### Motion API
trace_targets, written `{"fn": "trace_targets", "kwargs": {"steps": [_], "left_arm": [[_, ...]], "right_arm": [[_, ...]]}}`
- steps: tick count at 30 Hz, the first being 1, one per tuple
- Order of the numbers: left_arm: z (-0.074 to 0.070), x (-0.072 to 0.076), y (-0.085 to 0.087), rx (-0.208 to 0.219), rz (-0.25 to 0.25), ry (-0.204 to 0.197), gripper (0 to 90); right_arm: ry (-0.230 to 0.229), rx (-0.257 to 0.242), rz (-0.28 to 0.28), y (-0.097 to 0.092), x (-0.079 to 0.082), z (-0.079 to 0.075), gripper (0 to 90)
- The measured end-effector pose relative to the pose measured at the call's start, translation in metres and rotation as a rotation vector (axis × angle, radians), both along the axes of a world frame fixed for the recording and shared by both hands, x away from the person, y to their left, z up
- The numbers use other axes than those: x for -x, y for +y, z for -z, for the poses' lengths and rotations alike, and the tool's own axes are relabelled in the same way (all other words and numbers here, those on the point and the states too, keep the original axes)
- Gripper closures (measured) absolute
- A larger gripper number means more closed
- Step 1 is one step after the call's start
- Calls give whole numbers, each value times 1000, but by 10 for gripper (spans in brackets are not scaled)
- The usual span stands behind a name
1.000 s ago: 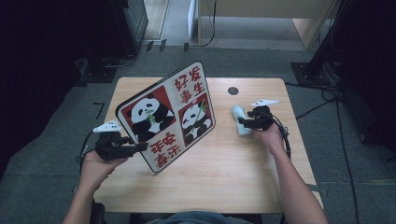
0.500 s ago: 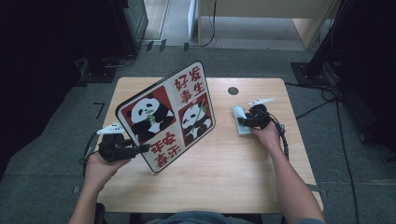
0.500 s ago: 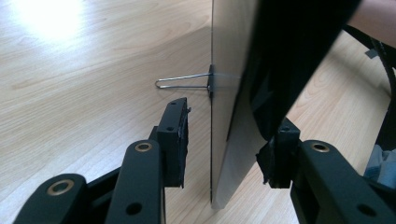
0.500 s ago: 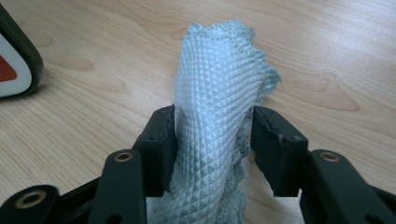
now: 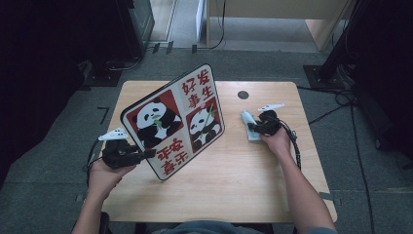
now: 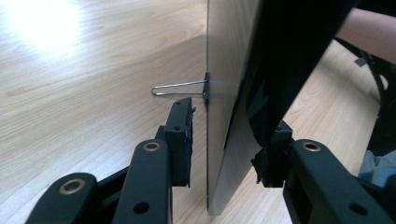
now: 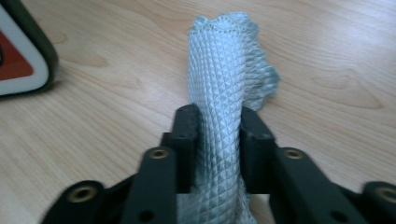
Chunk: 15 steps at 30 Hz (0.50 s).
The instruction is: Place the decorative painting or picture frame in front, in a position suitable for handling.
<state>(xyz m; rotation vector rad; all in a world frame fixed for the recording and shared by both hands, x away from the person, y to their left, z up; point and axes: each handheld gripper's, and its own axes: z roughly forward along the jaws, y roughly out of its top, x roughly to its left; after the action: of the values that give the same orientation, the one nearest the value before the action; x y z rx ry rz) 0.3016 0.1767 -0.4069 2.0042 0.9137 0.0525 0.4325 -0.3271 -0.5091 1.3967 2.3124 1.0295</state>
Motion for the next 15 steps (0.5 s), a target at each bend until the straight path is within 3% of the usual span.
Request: {"fn": "trace_targets", "kwargs": {"steps": [7, 10, 15], "left_arm": [[0, -1, 1, 18, -6, -11, 694], [1, -3, 1, 46, -11, 12, 700], [1, -2, 0, 38, -14, -4, 752]], "right_arm": [[37, -40, 36, 1, 0, 0, 789], [72, -71, 62, -1, -2, -1, 795], [87, -83, 51, -2, -2, -2, 804]]}}
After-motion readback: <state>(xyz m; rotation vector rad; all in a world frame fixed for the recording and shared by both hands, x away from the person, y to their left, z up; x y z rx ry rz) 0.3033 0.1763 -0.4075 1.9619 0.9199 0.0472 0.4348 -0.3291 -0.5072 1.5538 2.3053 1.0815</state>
